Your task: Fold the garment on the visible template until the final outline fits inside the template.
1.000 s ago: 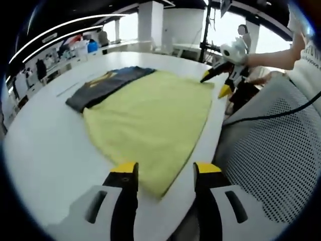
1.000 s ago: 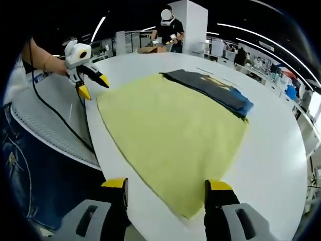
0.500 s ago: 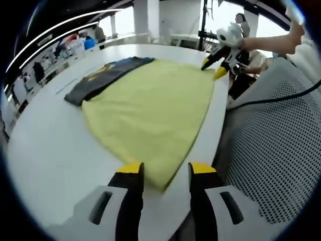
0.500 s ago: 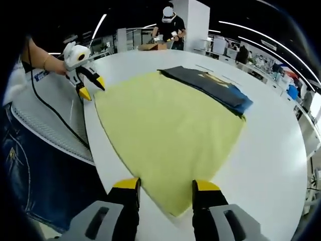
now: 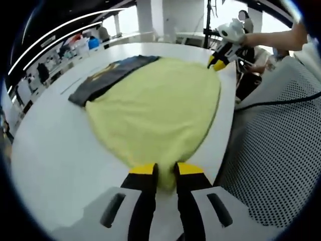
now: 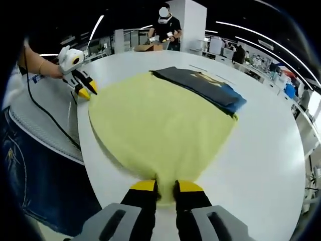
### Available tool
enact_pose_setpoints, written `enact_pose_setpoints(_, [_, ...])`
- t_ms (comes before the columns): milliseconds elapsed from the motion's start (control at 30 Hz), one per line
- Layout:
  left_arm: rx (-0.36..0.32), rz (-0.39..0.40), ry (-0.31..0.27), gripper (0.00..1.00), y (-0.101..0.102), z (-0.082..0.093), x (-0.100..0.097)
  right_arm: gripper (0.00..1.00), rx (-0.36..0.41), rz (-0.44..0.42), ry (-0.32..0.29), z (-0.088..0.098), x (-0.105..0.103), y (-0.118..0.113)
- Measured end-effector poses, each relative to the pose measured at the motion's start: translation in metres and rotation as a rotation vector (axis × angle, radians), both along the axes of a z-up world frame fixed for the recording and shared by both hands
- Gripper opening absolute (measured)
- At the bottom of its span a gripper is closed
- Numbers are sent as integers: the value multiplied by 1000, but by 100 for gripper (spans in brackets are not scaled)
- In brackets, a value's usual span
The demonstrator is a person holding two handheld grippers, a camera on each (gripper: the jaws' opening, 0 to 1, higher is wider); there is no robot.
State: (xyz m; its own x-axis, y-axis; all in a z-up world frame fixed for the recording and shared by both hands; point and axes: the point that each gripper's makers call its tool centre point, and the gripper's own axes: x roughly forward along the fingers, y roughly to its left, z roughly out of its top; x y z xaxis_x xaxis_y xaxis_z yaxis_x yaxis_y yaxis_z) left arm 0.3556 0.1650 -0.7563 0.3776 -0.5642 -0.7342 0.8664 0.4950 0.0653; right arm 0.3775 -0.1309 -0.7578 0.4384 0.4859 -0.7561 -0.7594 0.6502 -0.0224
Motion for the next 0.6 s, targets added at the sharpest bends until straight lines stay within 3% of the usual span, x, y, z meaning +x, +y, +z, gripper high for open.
enact_pose_setpoints(133, [17, -17, -8, 3, -1, 0, 1, 7, -6, 9, 2, 0, 0, 0])
enact_pose_setpoints(600, [11, 52, 57, 0, 5, -1, 0, 0, 2, 1, 1, 1, -5, -1])
